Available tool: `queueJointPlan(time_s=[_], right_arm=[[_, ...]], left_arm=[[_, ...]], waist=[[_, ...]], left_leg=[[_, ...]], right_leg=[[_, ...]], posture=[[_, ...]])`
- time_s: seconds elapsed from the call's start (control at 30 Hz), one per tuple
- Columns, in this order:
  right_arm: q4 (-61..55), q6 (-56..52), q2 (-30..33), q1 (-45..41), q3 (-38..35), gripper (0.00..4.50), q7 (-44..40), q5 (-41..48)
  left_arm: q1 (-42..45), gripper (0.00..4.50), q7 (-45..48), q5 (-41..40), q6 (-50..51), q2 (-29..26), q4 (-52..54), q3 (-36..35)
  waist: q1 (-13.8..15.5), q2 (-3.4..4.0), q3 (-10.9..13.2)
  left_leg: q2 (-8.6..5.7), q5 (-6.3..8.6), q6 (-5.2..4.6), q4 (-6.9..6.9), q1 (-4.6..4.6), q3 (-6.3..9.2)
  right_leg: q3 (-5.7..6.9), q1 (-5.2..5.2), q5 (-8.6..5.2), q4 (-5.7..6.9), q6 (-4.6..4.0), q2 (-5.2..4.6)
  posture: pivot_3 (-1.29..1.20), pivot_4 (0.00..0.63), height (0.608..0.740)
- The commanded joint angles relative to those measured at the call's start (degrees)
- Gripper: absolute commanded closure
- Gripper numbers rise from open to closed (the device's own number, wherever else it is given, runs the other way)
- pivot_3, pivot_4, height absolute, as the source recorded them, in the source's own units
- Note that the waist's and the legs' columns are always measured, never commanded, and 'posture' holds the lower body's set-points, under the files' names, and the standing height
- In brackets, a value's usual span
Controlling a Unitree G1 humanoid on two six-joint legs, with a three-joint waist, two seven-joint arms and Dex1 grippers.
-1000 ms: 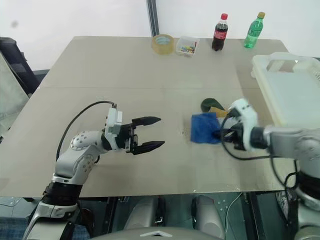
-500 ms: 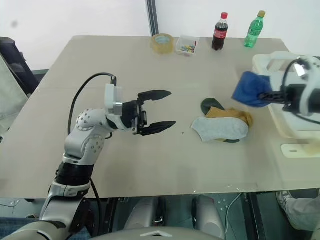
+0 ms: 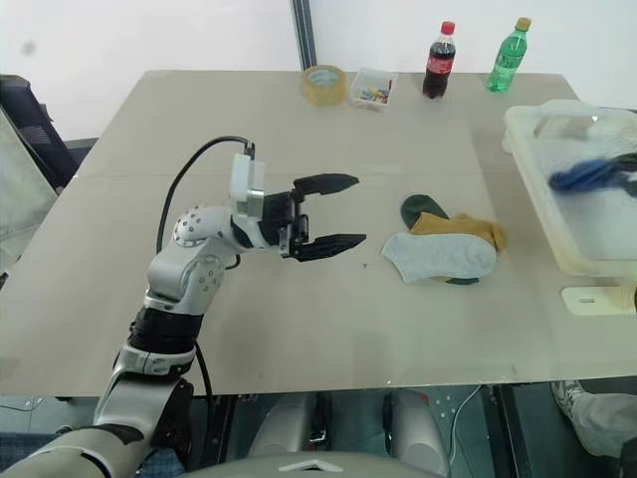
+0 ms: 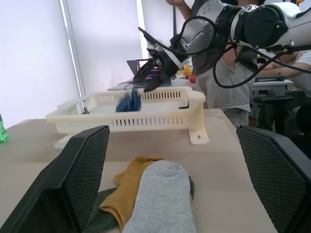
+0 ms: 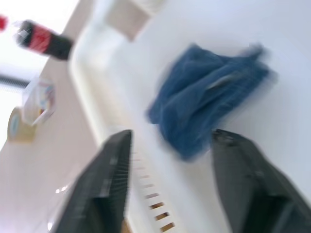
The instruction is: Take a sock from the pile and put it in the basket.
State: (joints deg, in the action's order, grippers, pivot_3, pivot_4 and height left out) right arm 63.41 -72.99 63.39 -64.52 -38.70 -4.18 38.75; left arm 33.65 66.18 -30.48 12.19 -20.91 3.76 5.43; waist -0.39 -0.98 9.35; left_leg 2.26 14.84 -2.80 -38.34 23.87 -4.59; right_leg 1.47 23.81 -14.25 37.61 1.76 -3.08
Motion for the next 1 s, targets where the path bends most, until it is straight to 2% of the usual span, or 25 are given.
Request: queueJointPlan(time_s=[0.03, 0.07, 0.13, 0.3, 0.37, 0.5, 0.6, 0.7, 0.83, 0.93, 1.0], right_arm=[[1.1, 1.9, 1.2, -1.5, -4.5, 0.28, 4.3, 0.7], [1.0, 2.1, 1.2, -1.4, -4.9, 0.07, 5.0, 0.6], [-0.5, 1.9, 0.9, -0.6, -4.8, 0.07, 4.6, 0.2], [-17.8, -1.1, -1.0, 6.0, 3.1, 0.07, -8.6, 1.5], [-28.2, -1.2, -2.3, 10.7, 5.8, 0.07, -14.6, 3.6], [-52.2, 1.0, -8.1, 20.5, 4.7, 0.07, -25.3, 11.8], [-71.1, 3.8, -15.4, 29.3, 3.1, 0.07, -31.1, 19.7], [-79.3, 4.2, -18.3, 38.6, 5.4, 0.07, -34.8, 22.6], [-89.4, 15.1, -16.3, 54.7, 16.1, 0.07, -43.5, 13.4], [-89.9, 28.8, -15.8, 63.6, 22.6, 0.07, -48.4, 2.5], [-88.8, 35.2, -16.4, 67.5, 24.1, 0.07, -51.6, -0.6]], left_arm=[[1.3, 0.0, 0.6, 0.4, -0.8, -0.1, -0.2, 0.1], [1.4, 0.0, 0.7, 0.4, -0.9, -0.1, -0.4, 0.0], [1.4, 0.0, 0.9, 0.5, -1.0, -0.3, -0.7, 0.0], [1.3, 0.0, 1.6, 0.7, -1.1, -0.7, -1.0, -0.4], [1.2, 0.0, 1.6, 1.2, -1.4, -1.0, -1.2, -0.5], [0.1, 0.0, 1.4, 0.8, -0.7, -1.7, -0.3, -0.6], [-2.7, 0.0, 0.4, 1.2, -0.4, -3.0, 1.4, -1.3], [-6.3, 0.0, -1.6, 1.6, -0.3, -4.5, 3.0, -2.5], [-13.4, 0.0, -6.1, 3.3, -0.4, -6.7, 5.0, -4.6], [-19.7, 0.0, -8.9, 4.0, 0.9, -9.0, 7.4, -6.5], [-24.6, 0.0, -11.2, 3.3, 2.3, -10.1, 10.4, -8.8]], waist=[[0.0, 0.04, 0.0], [-0.1, 0.08, 0.0], [-0.1, 0.1, 0.0], [-0.1, 0.18, 0.0], [-0.2, 0.2, 0.0], [-0.4, 0.23, 0.0], [-0.3, 0.24, 0.0], [0.2, 0.24, 0.0], [1.0, 0.24, 0.0], [1.1, 0.23, 0.0], [1.0, 0.23, 0.0]], left_leg=[[0.0, -0.02, 0.03, 0.0, 0.0, -0.01], [-0.01, -0.02, 0.02, 0.0, -0.01, -0.01], [-0.01, 0.0, 0.0, 0.0, -0.02, -0.03], [0.01, 0.01, -0.02, 0.0, -0.01, -0.02], [0.04, 0.0, -0.01, 0.0, -0.01, -0.03], [0.19, 0.01, -0.02, -0.04, -0.03, -0.01], [0.23, 0.01, -0.02, -0.05, -0.05, 0.05], [0.3, 0.0, 0.0, -0.06, -0.02, 0.19], [0.18, 0.03, -0.04, -0.13, -0.01, 0.23], [0.11, 0.04, -0.06, -0.23, -0.06, 0.25], [0.12, 0.04, -0.07, -0.25, -0.11, 0.23]], right_leg=[[0.0, 0.0, 0.0, 0.0, 0.0, 0.0], [-0.01, 0.01, 0.0, 0.0, 0.0, 0.01], [-0.06, 0.02, 0.0, 0.02, 0.0, 0.03], [-0.23, 0.03, 0.01, 0.02, 0.01, 0.05], [-0.28, 0.04, 0.03, 0.05, 0.05, 0.06], [-0.27, 0.04, 0.04, 0.12, 0.07, 0.12], [-0.22, 0.04, 0.04, 0.18, 0.08, 0.12], [-0.06, -0.02, 0.04, 0.14, 0.08, 0.13], [0.06, -0.14, 0.04, 0.03, 0.08, -0.04], [0.1, -0.19, 0.05, 0.1, 0.1, -0.06], [0.15, -0.2, 0.04, 0.14, 0.11, -0.05]], posture=[[0.0, 0.15, 0.735], [0.0, 0.15, 0.735], [0.0, 0.15, 0.735], [0.0, 0.15, 0.735], [0.0, 0.15, 0.735], [0.0, 0.15, 0.735], [0.0, 0.15, 0.735], [0.0, 0.15, 0.735], [0.0, 0.15, 0.735], [0.0, 0.15, 0.735], [0.0, 0.15, 0.735]])
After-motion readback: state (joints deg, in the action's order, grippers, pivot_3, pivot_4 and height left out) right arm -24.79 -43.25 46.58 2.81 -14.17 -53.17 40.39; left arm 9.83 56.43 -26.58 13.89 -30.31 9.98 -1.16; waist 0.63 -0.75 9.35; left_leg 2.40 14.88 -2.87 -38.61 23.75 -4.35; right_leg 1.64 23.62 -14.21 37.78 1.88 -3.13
